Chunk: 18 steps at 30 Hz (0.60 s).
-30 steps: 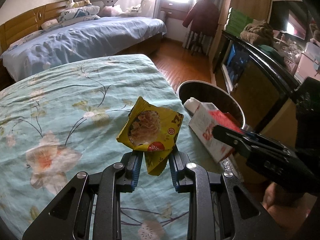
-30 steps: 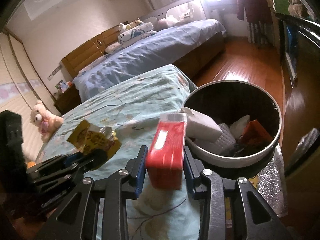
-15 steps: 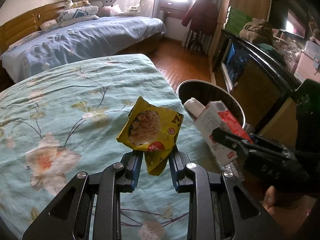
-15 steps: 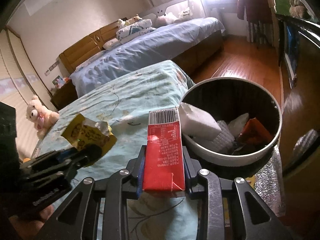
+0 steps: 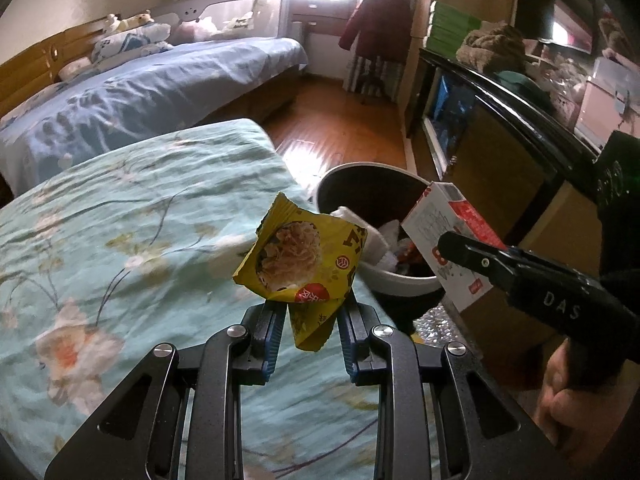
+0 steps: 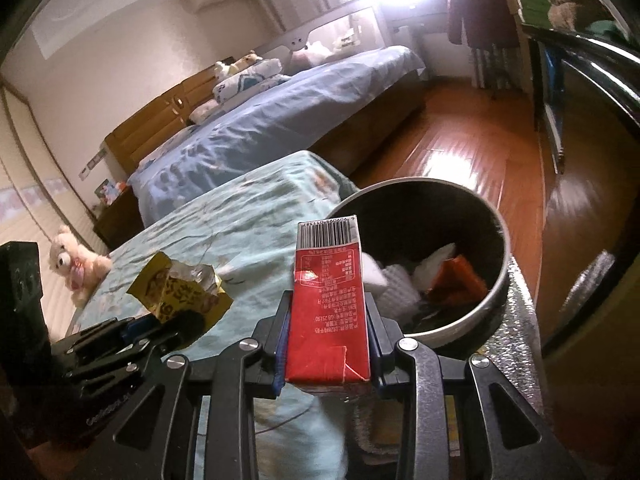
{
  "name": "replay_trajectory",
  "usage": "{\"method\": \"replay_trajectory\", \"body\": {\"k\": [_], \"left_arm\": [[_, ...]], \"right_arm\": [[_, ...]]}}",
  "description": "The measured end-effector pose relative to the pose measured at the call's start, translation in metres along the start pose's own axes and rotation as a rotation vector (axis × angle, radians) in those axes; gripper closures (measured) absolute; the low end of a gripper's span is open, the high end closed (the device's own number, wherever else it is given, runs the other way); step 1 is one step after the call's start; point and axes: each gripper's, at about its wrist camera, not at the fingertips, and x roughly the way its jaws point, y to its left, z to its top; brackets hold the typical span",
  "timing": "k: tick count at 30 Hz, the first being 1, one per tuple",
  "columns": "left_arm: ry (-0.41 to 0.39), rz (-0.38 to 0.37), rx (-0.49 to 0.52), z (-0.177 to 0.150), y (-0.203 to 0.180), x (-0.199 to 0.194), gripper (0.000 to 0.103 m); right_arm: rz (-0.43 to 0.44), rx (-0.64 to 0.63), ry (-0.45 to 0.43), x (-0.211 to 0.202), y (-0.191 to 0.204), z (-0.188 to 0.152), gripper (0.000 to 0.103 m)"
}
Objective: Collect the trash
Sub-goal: 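Carry the yellow wrapper and red-white carton over the bin opening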
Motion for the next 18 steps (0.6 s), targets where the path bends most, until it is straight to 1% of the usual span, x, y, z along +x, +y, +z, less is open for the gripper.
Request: {"method": "replay_trajectory", "body": {"k": [18], "left_arm": [[0.018, -0.027, 0.072, 0.024, -0.034, 0.028, 0.079]], "right_arm": [[-0.042, 0.071, -0.027, 0.001, -0.038, 0.018, 0.072]]}}
